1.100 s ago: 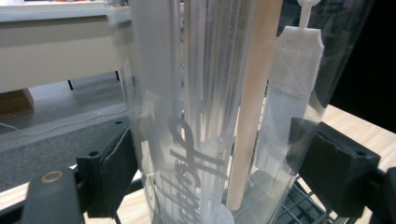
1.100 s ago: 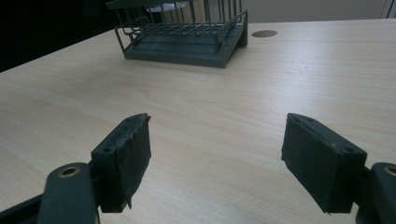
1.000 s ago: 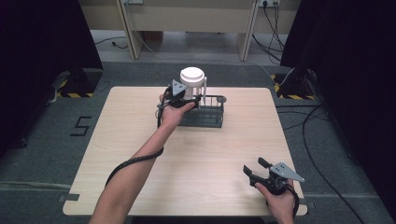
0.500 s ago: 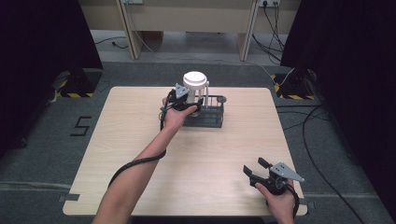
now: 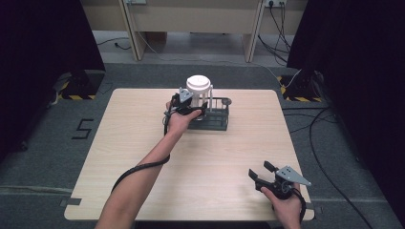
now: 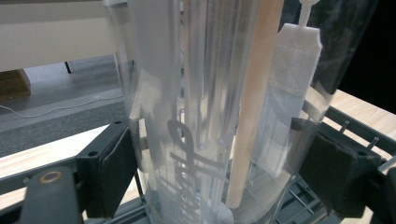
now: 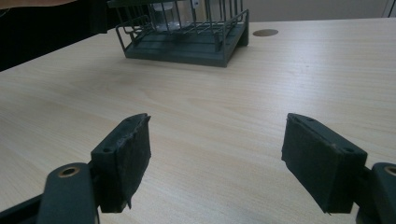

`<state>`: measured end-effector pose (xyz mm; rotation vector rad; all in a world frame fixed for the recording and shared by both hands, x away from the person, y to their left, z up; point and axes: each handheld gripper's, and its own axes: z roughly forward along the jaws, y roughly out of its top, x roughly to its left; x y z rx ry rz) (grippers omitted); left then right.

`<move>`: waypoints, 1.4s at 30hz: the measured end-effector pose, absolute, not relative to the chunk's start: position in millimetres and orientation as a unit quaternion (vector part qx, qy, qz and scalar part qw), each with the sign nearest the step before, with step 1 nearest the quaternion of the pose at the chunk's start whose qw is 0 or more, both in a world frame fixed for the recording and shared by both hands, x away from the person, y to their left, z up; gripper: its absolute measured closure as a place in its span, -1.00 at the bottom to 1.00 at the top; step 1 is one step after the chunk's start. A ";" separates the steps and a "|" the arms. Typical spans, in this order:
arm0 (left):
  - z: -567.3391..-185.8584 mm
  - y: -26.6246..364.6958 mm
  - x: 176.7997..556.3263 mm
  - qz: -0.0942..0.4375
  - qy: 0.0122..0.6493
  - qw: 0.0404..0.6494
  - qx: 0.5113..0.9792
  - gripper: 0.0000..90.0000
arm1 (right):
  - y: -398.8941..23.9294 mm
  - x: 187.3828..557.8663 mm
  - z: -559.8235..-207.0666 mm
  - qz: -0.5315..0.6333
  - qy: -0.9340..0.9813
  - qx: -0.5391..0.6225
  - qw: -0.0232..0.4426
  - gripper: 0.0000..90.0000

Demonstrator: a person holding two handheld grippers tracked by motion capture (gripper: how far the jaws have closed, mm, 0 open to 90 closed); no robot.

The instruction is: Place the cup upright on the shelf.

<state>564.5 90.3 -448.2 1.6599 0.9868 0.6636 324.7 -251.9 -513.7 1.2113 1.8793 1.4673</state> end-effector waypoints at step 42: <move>-442.5 135.0 510.6 0.304 0.381 0.535 0.691 -0.69 | -252.3 325.3 -513.8 0.532 0.682 0.445 0.232 -0.46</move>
